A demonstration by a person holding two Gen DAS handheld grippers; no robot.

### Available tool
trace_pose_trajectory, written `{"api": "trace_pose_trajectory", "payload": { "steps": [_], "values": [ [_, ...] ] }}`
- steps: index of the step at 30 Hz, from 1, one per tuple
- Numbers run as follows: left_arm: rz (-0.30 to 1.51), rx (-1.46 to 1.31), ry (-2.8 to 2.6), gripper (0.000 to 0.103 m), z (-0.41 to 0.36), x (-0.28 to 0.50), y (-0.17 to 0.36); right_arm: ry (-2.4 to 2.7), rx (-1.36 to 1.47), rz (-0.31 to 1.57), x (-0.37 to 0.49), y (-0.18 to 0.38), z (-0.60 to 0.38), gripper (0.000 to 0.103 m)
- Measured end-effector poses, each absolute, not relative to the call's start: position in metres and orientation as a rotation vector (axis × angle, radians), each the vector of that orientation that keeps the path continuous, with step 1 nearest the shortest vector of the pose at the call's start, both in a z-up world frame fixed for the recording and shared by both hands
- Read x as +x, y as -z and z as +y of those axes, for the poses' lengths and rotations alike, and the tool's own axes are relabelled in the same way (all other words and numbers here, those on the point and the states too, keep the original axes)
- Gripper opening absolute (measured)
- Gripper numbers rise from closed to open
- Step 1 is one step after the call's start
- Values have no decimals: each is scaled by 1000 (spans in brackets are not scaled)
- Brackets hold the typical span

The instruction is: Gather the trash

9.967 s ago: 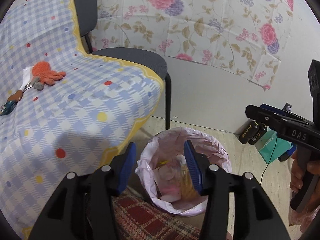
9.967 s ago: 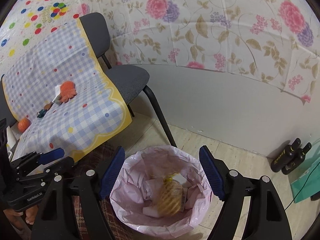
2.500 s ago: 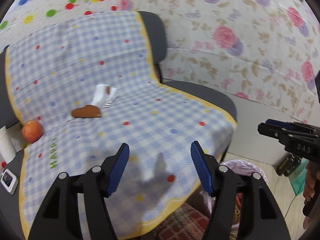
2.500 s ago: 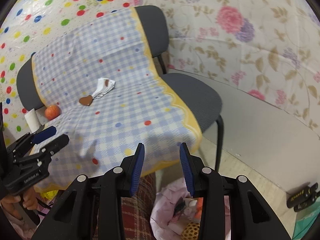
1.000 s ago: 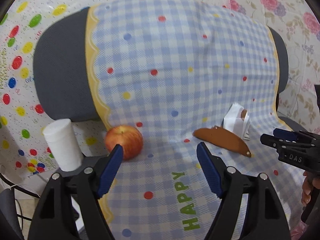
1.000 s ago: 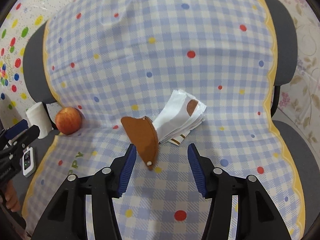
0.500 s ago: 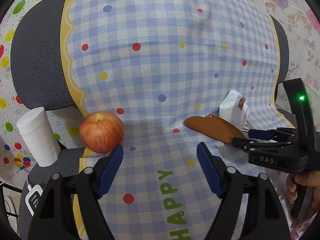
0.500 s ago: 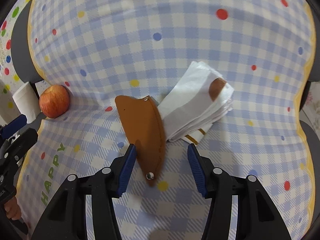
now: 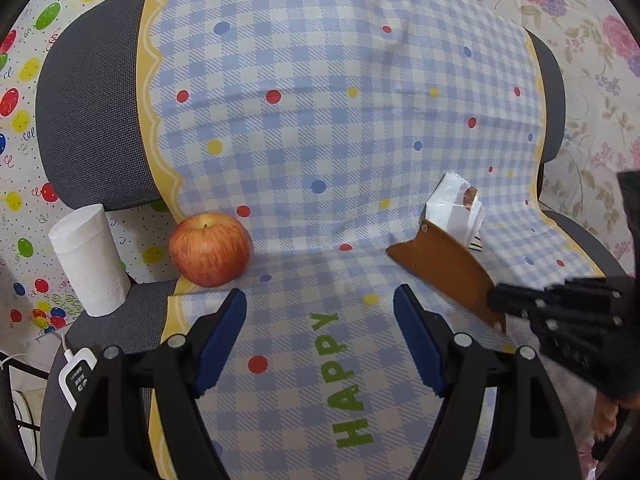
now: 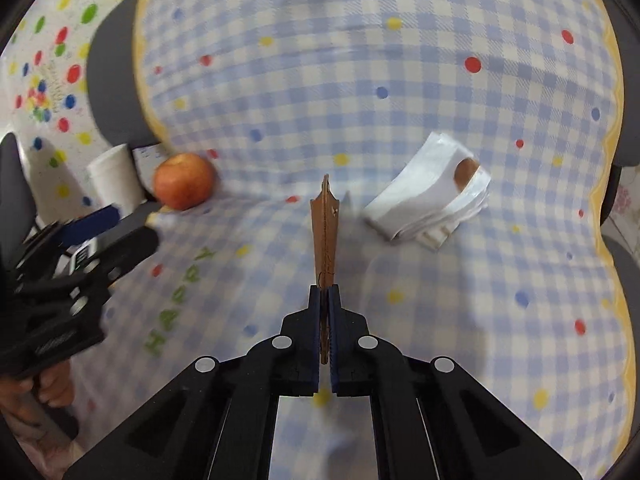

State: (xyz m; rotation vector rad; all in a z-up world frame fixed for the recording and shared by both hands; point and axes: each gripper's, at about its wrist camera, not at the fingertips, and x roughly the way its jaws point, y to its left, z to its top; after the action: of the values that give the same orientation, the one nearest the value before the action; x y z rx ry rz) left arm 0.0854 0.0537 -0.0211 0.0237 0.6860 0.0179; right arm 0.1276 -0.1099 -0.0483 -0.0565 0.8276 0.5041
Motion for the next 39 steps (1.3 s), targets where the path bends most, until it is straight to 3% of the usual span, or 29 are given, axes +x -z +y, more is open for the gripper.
{"api": "trace_pose_trajectory", "payload": {
  "steps": [8, 11, 13, 18, 32, 36, 39],
  "values": [
    [645, 22, -41, 74, 55, 63, 6, -613, 88, 806, 69, 41, -106, 5],
    [638, 24, -44, 74, 55, 54, 2, -603, 60, 834, 63, 47, -103, 15],
    [639, 28, -43, 74, 54, 49, 2, -584, 38, 816, 55, 46, -107, 36],
    [652, 37, -23, 74, 45, 45, 8, -484, -9, 735, 54, 31, -127, 40],
    [653, 55, -35, 74, 36, 73, 18, -284, 5, 804, 186, 45, -151, 40],
    [667, 65, -39, 74, 41, 81, 26, -250, 23, 842, 223, 55, -144, 55],
    [679, 62, -39, 74, 46, 83, 32, -224, -1, 874, 247, 65, -136, 58]
  ]
}}
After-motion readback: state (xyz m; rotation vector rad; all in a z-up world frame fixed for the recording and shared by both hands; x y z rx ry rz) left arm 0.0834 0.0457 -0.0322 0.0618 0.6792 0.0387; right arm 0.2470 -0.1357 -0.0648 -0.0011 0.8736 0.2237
